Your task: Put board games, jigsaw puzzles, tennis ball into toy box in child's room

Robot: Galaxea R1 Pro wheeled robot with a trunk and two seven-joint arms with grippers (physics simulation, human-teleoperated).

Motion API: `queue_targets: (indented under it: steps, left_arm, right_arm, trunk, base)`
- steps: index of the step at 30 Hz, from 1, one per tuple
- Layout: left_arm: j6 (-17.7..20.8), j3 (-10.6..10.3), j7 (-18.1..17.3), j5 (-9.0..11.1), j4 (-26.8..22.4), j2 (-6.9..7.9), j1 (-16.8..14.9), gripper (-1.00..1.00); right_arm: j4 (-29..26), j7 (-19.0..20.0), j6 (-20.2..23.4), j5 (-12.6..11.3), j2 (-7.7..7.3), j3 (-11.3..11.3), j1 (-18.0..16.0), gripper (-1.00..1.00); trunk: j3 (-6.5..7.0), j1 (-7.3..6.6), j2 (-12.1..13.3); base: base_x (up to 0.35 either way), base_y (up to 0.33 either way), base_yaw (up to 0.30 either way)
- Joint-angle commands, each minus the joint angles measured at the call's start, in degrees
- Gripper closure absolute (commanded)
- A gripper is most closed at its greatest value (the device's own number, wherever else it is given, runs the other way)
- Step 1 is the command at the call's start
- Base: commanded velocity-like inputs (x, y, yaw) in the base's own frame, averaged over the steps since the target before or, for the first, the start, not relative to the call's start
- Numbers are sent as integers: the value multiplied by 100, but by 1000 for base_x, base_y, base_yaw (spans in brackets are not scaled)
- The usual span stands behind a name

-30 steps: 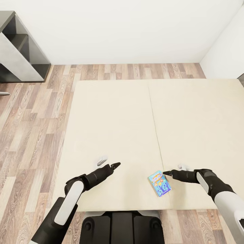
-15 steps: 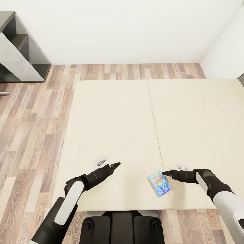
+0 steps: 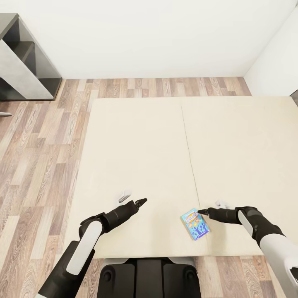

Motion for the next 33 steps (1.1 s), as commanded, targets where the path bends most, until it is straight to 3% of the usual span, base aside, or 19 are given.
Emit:
queue_targets:
  steps: [1,16,25,33]
  left_arm:
    - [18,0,53,61,-7,-1,-2,-100]
    - [22,0,53,61,-7,-1,-2,-100]
    - [18,0,61,61,-7,-1,-2,-100]
    - [21,0,62,61,-7,-1,-2,-100]
  right_arm:
    - [2,3,41,-23,6,-17,-2,-100]
    - [65,-8,41,19,24,-26,22,-100]
    - [101,-458,35,23,42,-19,182,-100]
    - [107,-589,36,18,79,-18,216,-100]
  trunk:
    - [-6,3,-9]
    - [-6,3,-9]
    - [-6,3,-9]
    - [-6,3,-9]
  base:
    - [0,0,0]
    - [0,0,0]
    - [0,0,0]
    - [0,0,0]
